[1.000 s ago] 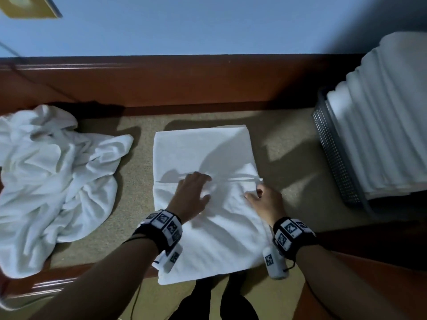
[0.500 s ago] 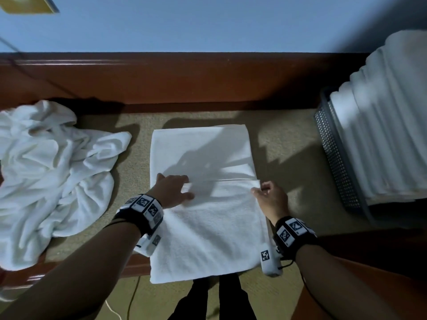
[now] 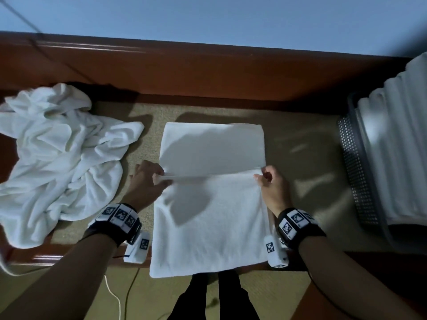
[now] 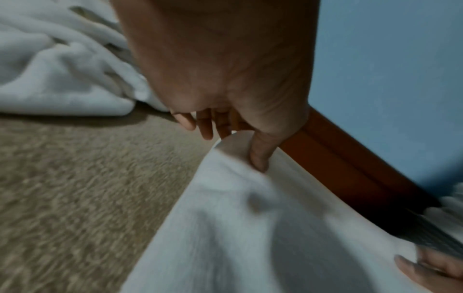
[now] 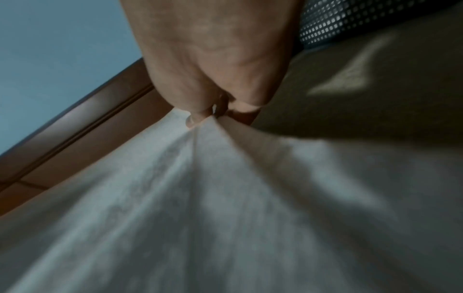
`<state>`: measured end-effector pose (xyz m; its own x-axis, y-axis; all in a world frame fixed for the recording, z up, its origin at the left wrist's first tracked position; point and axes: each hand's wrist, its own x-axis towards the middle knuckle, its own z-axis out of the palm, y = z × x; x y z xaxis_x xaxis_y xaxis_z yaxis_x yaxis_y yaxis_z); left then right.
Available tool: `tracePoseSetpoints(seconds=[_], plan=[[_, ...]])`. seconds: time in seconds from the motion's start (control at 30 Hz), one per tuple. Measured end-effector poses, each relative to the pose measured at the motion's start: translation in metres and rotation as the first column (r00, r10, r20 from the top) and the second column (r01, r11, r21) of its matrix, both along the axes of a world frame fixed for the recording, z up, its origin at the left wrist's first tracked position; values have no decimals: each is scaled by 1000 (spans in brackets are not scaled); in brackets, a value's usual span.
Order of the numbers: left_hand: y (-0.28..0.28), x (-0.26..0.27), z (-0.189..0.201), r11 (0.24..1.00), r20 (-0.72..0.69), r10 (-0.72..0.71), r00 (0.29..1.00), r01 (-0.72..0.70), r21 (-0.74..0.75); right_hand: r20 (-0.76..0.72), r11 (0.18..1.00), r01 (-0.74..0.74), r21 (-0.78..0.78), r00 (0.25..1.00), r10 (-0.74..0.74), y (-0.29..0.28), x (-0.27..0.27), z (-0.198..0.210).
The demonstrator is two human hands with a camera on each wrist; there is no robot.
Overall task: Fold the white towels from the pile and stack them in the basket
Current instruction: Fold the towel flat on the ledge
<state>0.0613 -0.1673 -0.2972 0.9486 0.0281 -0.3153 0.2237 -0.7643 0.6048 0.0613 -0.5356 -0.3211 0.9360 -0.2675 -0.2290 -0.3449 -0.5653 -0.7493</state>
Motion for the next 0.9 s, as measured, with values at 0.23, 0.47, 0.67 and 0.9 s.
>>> tracePoseSetpoints(seconds=[0.23, 0.47, 0.67, 0.9], plan=[[-19, -4, -12, 947, -31, 309, 951, -311, -77, -158, 1000, 6, -29, 987, -11, -1, 3, 9], [-26, -119, -5, 902, -329, 355, 875, -413, -124, -506, 975, -202, 92, 834, 221, -33, -101, 41], [-20, -167, -5, 900, -380, 232, 896, -346, -266, -143, 973, -204, -109, 972, 187, -17, -165, 16], [-13, -170, -11, 791, -388, 373, 843, -507, -343, -8, 996, -84, -31, 996, 84, -15, -174, 17]])
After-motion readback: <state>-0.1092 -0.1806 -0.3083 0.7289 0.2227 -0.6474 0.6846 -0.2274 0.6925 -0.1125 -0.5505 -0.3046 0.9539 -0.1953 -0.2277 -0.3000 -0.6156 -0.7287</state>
